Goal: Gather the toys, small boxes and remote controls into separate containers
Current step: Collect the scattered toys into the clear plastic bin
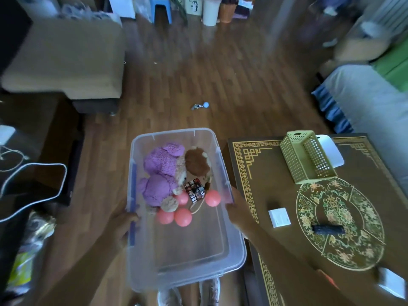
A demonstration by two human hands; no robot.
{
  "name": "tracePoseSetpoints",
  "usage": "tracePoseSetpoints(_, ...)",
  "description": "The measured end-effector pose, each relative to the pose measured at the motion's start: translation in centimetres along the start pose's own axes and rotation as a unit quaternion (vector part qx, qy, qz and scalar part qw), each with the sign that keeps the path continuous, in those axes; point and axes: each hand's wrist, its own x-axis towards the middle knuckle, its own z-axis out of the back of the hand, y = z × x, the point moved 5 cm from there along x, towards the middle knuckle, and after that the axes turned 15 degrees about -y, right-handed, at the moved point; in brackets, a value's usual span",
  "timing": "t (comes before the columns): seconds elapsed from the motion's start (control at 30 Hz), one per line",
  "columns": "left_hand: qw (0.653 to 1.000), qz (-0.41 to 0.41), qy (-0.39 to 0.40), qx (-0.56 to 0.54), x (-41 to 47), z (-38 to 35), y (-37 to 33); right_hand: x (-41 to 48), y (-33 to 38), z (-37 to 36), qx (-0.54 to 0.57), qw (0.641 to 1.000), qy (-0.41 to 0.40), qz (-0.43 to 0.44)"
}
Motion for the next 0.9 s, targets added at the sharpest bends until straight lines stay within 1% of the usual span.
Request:
tracePoseSetpoints(0.1, 0.998, -0.039, 0.005, 0.042, -2.7, -0.5, -2.5, -0.8, 1.0, 1.2, 0.038, 0.999, -0.024, -0.023)
tracePoseSetpoints(0.13, 0.998, -0.042, 0.001, 0.04, -3.3, -0.3, -3.2, -1.1, 1.2, 1.4, 0.044, 0.998, -0.025, -0.03)
tracePoseSetpoints(0.23, 0.999, -0.031, 0.006, 0.036, -4.2, 0.2, -3.6, -1.5, 1.2, 1.7, 0.056, 0.997, -0.026, -0.049)
tracePoseSetpoints(0.3, 0.998, -0.043, 0.012, 0.033, -4.4, 0.4, -4.0, -1.6, 1.5, 1.6, 0.062, 0.996, -0.024, -0.056)
tracePoseSetpoints(0.47, 0.999, -0.033, 0.003, 0.002, -3.4, 0.0, -7.1, -0.3, 3.9, 1.5, 0.095, 0.994, -0.034, -0.047)
tracePoseSetpoints(0.67, 0.999, -0.032, 0.008, 0.024, -0.1, -3.8, -11.7, 4.9, 5.4, 1.3, 0.096, 0.993, -0.032, -0.064)
tracePoseSetpoints(0.8, 0.999, -0.04, 0.018, 0.032, 3.1, -8.2, -15.5, 10.7, 6.9, 1.7, 0.108, 0.99, -0.037, -0.077)
tracePoseSetpoints(0.9, 0.998, -0.045, 0.012, 0.039, 5.3, -11.5, -19.1, 15.1, 8.7, 2.3, 0.116, 0.988, -0.039, -0.09)
